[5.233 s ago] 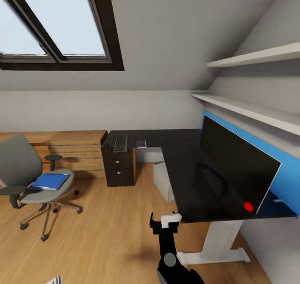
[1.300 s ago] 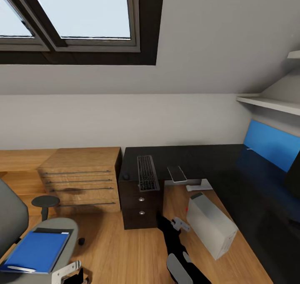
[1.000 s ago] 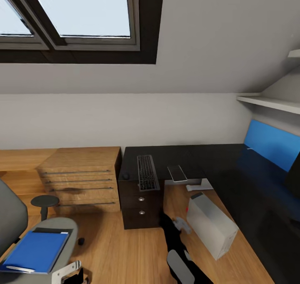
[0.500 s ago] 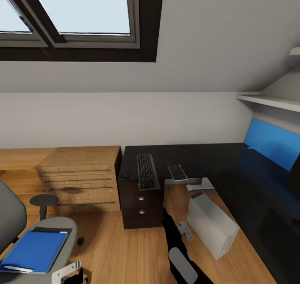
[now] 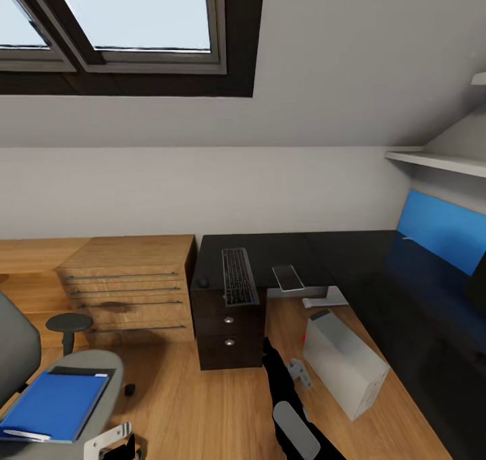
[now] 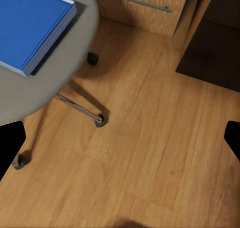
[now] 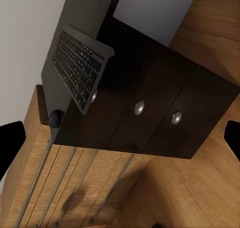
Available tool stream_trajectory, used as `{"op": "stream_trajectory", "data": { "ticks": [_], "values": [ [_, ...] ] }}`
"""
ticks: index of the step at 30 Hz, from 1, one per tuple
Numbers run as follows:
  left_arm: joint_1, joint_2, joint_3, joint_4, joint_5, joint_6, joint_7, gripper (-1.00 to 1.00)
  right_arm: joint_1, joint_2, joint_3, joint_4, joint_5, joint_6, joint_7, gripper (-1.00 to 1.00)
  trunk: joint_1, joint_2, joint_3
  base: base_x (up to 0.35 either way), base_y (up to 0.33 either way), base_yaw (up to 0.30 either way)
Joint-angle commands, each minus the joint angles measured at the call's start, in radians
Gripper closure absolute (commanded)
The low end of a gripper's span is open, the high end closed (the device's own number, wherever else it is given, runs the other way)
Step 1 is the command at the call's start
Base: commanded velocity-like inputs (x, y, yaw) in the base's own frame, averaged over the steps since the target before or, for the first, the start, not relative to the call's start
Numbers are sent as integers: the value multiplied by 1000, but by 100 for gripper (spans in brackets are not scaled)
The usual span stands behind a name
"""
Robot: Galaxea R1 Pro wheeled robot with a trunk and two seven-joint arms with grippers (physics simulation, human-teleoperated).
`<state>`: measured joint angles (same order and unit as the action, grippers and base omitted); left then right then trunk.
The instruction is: In the bedroom, organize the workspace by keeping the computer under the desk, ensuring the monitor is on the desk, placing the keyboard on the desk next to the monitor, placing the mouse on the desk next to the keyboard, moving the folder from the swivel chair onto the desk next to the mouse, stacking the notebook on top of the folder with the pen on top of the notebook, and positioning the swivel chair next to the desk.
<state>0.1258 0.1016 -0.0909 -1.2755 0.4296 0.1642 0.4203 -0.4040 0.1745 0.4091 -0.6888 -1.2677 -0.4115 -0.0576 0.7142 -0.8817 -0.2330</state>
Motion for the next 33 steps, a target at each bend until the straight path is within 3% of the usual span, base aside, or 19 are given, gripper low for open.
{"op": "stream_trajectory", "data": {
  "ticks": [1,33],
  "values": [
    [0,1,-3,-2,7,3,8,-100,-1,0,4,0,-3,-6,-5,-100,4,-8,-4,0,0,0],
    [0,1,-3,-2,8,3,8,-100,-1,0,0,0,-2,-7,-6,-100,127,-232,-105,0,0,0]
  ]
}}
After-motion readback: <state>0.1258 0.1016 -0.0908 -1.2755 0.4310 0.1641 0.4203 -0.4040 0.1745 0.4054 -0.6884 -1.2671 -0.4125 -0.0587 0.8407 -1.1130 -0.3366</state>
